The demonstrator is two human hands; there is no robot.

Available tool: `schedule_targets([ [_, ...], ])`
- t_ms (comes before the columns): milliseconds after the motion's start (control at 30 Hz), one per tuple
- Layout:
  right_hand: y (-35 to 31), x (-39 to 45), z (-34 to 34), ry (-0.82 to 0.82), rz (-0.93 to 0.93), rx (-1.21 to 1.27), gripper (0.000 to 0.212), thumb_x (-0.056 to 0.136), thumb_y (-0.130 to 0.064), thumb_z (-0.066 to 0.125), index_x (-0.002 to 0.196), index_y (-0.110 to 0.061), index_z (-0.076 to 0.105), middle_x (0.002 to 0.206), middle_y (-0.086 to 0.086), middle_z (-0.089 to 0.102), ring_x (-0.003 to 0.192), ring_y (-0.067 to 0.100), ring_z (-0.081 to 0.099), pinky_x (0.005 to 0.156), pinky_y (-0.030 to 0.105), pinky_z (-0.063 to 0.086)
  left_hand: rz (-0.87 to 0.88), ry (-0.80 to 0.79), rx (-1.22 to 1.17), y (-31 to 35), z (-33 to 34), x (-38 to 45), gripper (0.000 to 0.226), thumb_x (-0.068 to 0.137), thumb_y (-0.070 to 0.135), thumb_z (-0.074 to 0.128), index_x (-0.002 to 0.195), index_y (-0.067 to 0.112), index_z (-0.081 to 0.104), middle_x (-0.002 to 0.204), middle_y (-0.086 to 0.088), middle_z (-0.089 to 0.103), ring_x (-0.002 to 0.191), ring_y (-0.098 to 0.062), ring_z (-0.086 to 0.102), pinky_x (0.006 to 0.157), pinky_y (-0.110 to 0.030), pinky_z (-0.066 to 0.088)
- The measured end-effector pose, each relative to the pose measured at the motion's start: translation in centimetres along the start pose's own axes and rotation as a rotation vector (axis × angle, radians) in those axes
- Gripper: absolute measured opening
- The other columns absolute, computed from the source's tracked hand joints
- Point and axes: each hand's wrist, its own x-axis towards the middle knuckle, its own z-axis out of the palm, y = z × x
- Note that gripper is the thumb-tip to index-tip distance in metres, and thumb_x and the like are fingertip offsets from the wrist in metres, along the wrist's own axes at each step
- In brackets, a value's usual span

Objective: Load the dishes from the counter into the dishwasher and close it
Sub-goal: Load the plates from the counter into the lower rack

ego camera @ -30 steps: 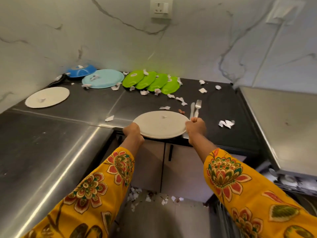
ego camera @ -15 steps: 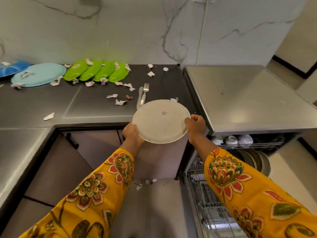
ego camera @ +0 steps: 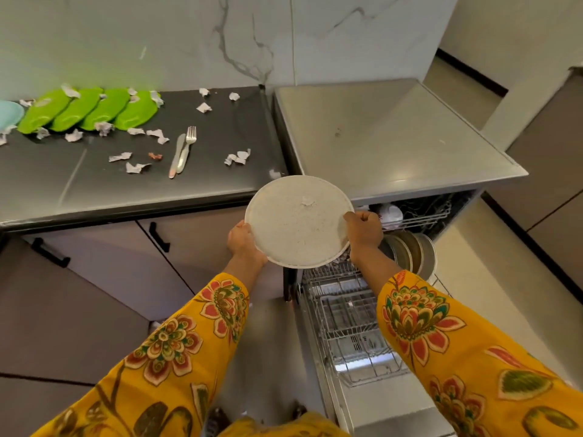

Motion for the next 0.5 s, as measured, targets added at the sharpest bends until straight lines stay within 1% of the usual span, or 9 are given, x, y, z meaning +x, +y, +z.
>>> schedule_targets([
  [67, 0.9, 0.6, -1.4, 0.023, 0.033, 0.024, 0.022, 0.084, -0.017, 0.059, 0.069, -0.020, 0.044, 0.086, 0.005, 0.053, 0.082, 0.023, 0.045, 0.069, 0.030, 0.034, -0.010, -0.002, 0.006, -1.4, 0.6, -0.3, 0.013, 0.077, 0.014, 0.043, 0.069, 0.018, 0.052, 0.098, -0.014, 0.059, 0.088, -0.031, 0.053, 0.083, -0.058, 0.045],
  [100, 1.3, 0.8, -2.0, 0.035, 0.045, 0.031, 0.024, 0.085, -0.018, 0.058, 0.067, -0.020, 0.042, 0.081, 0.003, 0.051, 0.080, 0.023, 0.044, 0.068, 0.030, 0.033, -0.018, -0.009, 0.009, -2.0, 0.9, -0.7, 0.007, 0.071, 0.017, 0.045, 0.070, 0.020, 0.051, 0.098, -0.014, 0.058, 0.087, -0.030, 0.052, 0.082, -0.058, 0.045],
  [167, 2.2, 1.2, -3.3, 0.070, 0.063, 0.025, 0.021, 0.088, -0.022, 0.055, 0.070, -0.013, 0.047, 0.072, 0.001, 0.047, 0.078, 0.022, 0.043, 0.063, 0.029, 0.031, -0.036, -0.033, 0.030, -3.2, 1.1, -1.3, 0.014, 0.063, 0.022, 0.048, 0.075, 0.021, 0.053, 0.099, -0.014, 0.059, 0.088, -0.031, 0.054, 0.082, -0.060, 0.044],
  [200, 2.7, 1.5, -3.9, 0.086, 0.076, 0.013, 0.020, 0.089, -0.025, 0.053, 0.078, -0.008, 0.053, 0.075, 0.003, 0.050, 0.079, 0.023, 0.044, 0.062, 0.030, 0.032, -0.040, -0.039, 0.049, -3.7, 1.2, -1.7, 0.016, 0.065, 0.023, 0.049, 0.079, 0.020, 0.055, 0.101, -0.015, 0.061, 0.089, -0.032, 0.055, 0.084, -0.061, 0.044],
  [267, 3.6, 1.8, -4.9, 0.100, 0.114, -0.017, 0.031, 0.090, -0.033, 0.050, 0.098, -0.005, 0.060, 0.091, 0.006, 0.055, 0.088, 0.025, 0.049, 0.072, 0.033, 0.040, -0.041, -0.044, 0.084, -4.9, 1.3, -2.1, 0.010, 0.075, 0.022, 0.049, 0.081, 0.018, 0.054, 0.103, -0.016, 0.060, 0.091, -0.032, 0.056, 0.084, -0.059, 0.045],
  [333, 4.5, 2.1, -5.9, 0.111, 0.157, -0.048, 0.040, 0.089, -0.038, 0.047, 0.108, -0.005, 0.060, 0.101, 0.008, 0.059, 0.095, 0.029, 0.053, 0.086, 0.041, 0.046, -0.053, -0.054, 0.102, -6.1, 1.4, -2.4, 0.006, 0.077, 0.022, 0.048, 0.079, 0.018, 0.052, 0.103, -0.014, 0.059, 0.092, -0.031, 0.054, 0.086, -0.063, 0.043],
  [367, 5.1, 2.4, -6.3, 0.121, 0.175, -0.058, 0.043, 0.088, -0.040, 0.046, 0.109, -0.005, 0.060, 0.103, 0.010, 0.061, 0.097, 0.031, 0.055, 0.089, 0.044, 0.046, -0.066, -0.058, 0.105, -6.6, 1.4, -2.4, 0.007, 0.075, 0.023, 0.050, 0.079, 0.018, 0.052, 0.103, -0.013, 0.059, 0.093, -0.031, 0.054, 0.087, -0.065, 0.042],
  [400, 5.7, 2.6, -6.7, 0.127, 0.190, -0.063, 0.044, 0.087, -0.041, 0.045, 0.107, -0.005, 0.060, 0.102, 0.011, 0.061, 0.095, 0.032, 0.055, 0.088, 0.044, 0.047, -0.086, -0.061, 0.110, -7.1, 1.3, -2.5, 0.013, 0.069, 0.025, 0.051, 0.081, 0.018, 0.053, 0.103, -0.013, 0.059, 0.094, -0.031, 0.054, 0.087, -0.066, 0.041],
  [500, 7.2, 2.6, -7.9, 0.142, 0.217, -0.067, 0.039, 0.088, -0.037, 0.045, 0.098, -0.003, 0.060, 0.091, 0.011, 0.055, 0.087, 0.028, 0.050, 0.077, 0.039, 0.040, -0.134, -0.046, 0.133, -8.4, 1.3, -2.8, 0.035, 0.056, 0.026, 0.053, 0.090, 0.018, 0.057, 0.107, -0.016, 0.061, 0.096, -0.033, 0.056, 0.087, -0.069, 0.039],
])
